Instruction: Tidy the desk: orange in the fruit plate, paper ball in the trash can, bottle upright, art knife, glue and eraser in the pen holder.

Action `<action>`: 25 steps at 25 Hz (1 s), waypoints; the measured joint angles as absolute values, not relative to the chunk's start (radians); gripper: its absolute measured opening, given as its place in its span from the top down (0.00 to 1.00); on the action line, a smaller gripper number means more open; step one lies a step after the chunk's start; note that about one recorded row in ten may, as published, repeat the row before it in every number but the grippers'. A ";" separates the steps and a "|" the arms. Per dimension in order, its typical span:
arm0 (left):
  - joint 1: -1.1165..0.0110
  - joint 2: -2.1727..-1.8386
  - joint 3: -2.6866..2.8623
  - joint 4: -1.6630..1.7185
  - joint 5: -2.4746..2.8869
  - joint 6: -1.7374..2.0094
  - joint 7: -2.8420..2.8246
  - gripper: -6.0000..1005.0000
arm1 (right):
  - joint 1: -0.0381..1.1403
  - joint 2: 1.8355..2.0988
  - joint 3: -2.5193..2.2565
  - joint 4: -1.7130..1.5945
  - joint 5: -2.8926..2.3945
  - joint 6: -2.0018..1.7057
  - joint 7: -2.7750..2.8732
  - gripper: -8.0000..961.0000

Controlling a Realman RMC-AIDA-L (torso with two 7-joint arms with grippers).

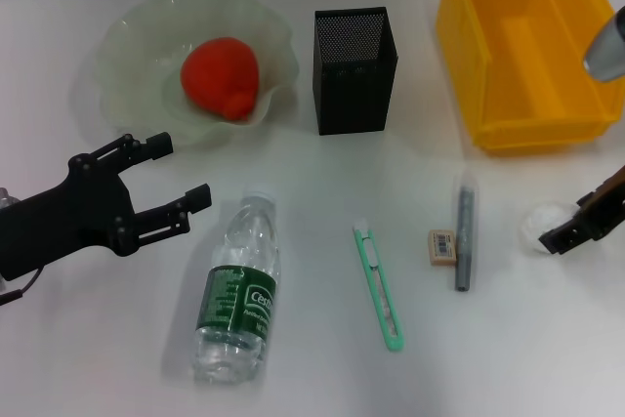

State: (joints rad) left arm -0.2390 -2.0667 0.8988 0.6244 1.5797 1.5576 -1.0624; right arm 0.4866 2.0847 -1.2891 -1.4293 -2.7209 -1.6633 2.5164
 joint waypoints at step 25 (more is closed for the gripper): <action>-0.248 -2.065 0.908 0.624 1.582 1.605 -1.084 0.19 | 0.458 2.082 -1.063 -1.612 -2.618 -1.338 2.531 0.54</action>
State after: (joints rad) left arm -0.2477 -2.0654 0.9077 0.6236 1.5818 1.6047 -1.0840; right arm 0.4579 2.0824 -1.0632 -1.6116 -2.6181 -1.3379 2.5308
